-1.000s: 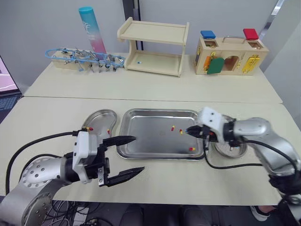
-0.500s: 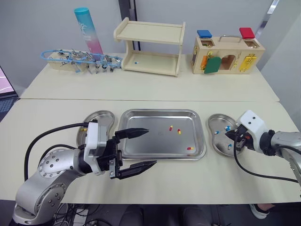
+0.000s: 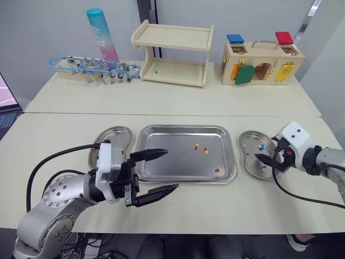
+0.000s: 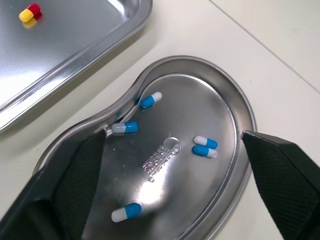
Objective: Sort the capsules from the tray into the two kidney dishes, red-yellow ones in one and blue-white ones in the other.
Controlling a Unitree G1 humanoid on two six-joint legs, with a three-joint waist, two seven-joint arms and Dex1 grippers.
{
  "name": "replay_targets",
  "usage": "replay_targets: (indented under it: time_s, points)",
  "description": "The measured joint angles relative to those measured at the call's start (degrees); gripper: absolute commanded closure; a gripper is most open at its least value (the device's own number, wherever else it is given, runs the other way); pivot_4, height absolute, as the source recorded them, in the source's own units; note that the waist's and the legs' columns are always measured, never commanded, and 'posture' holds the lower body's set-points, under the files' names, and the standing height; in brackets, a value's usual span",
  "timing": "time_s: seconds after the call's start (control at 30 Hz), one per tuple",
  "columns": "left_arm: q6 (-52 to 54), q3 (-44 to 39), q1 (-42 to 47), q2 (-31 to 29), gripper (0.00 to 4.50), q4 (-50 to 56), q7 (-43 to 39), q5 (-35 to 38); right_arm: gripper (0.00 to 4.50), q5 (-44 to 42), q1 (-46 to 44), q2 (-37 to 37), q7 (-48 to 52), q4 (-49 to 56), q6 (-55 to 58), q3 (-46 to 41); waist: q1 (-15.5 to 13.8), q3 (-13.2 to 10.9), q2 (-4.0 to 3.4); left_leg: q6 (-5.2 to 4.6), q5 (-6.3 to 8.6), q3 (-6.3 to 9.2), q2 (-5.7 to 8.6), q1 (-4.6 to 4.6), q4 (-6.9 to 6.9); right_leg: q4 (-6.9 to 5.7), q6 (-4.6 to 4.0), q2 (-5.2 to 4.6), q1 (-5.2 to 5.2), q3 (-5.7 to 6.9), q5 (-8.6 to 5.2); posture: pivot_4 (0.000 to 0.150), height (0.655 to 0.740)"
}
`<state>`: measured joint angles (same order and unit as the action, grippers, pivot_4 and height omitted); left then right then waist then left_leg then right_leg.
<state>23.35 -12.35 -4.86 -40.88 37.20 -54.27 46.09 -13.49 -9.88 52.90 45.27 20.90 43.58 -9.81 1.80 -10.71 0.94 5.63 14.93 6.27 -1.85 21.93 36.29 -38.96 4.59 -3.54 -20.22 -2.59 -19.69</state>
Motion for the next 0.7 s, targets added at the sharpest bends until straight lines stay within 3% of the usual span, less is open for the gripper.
replay_targets:
  time_s: [0.2, 0.43, 0.7]
  points:
    - [0.68, -10.30, -3.13, -2.05, 0.00, -9.58, 4.85, -3.48, 0.03, -0.88, 4.29, 1.52, 4.75, -2.13, -9.87, -3.33, 0.05, 0.00, 0.00, 0.00, 0.00, 0.01, 0.00, -0.03, 0.00, -0.01, 0.00, 0.00, 0.02, 0.01, 0.00, 0.150, 0.7400]
    - [-3.71, -26.48, -5.73, -5.72, 0.00, -30.51, 5.74, -9.67, 0.03, -2.02, 10.99, 3.74, 16.00, -10.72, -28.90, -10.96, 0.23, -0.02, 0.03, 0.00, 0.00, -0.07, 0.00, -0.06, -0.05, 0.02, -0.01, -0.01, 0.02, -0.03, -0.01, 0.150, 0.7400]
    - [-11.79, -33.39, -15.63, -6.05, 0.00, -47.02, 4.68, -17.65, 0.03, -3.54, 18.52, 7.37, 25.22, -19.38, -36.05, -17.54, 0.16, 0.00, 0.06, 0.00, 0.00, -0.08, 0.00, -0.11, -0.14, 0.03, -0.03, -0.02, 0.03, -0.02, -0.02, 0.150, 0.7400]
